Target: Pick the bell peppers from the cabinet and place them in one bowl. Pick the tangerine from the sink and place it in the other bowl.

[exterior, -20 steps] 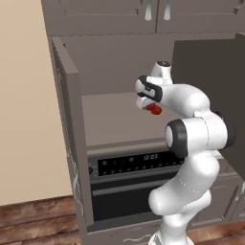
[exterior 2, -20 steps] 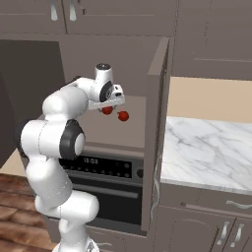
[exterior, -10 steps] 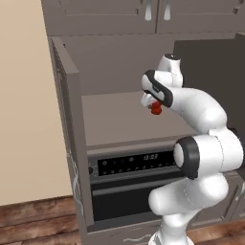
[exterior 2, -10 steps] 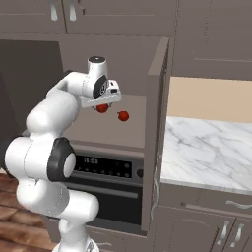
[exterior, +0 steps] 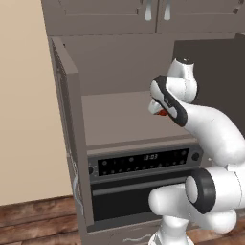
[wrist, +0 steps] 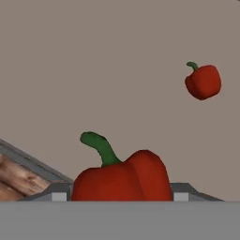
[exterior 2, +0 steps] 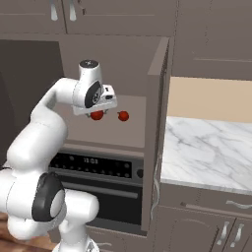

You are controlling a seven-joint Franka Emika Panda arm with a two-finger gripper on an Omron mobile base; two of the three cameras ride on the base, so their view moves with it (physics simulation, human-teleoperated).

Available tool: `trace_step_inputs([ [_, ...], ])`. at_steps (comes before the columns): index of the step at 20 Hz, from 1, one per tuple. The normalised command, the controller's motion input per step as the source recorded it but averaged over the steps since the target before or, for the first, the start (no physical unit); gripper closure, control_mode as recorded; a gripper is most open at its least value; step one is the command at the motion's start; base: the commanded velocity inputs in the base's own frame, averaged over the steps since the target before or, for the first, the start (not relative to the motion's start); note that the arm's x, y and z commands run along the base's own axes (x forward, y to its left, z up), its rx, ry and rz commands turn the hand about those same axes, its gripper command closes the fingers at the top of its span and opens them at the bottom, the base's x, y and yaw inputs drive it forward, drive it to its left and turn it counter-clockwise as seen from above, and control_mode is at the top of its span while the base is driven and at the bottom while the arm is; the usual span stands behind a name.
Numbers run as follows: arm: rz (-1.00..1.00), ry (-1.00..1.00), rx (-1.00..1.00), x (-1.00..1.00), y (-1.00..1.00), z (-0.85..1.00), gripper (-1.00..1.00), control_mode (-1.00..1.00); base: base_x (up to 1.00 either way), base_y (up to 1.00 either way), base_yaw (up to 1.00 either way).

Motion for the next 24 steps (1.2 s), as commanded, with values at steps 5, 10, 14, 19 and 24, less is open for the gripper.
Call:
trace_step_inputs([
  [5,0.00,0.00,0.00,-0.56,-0.01,0.34,1.00,-1.00,0.00,0.00,0.00],
  [10,0.00,0.00,0.00,-0.55,-0.03,0.43,1.00,-1.00,0.00,0.00,0.00],
  [14,0.00,0.00,0.00,-0.62,-0.01,0.34,1.00,-1.00,0.00,0.00,0.00],
  [19,0.00,0.00,0.00,-0.61,0.00,0.20,1.00,-1.00,0.00,0.00,0.00],
  [24,0.00,0.00,0.00,-0.44,0.13,0.03,1.00,-1.00,0.00,0.00,0.00],
])
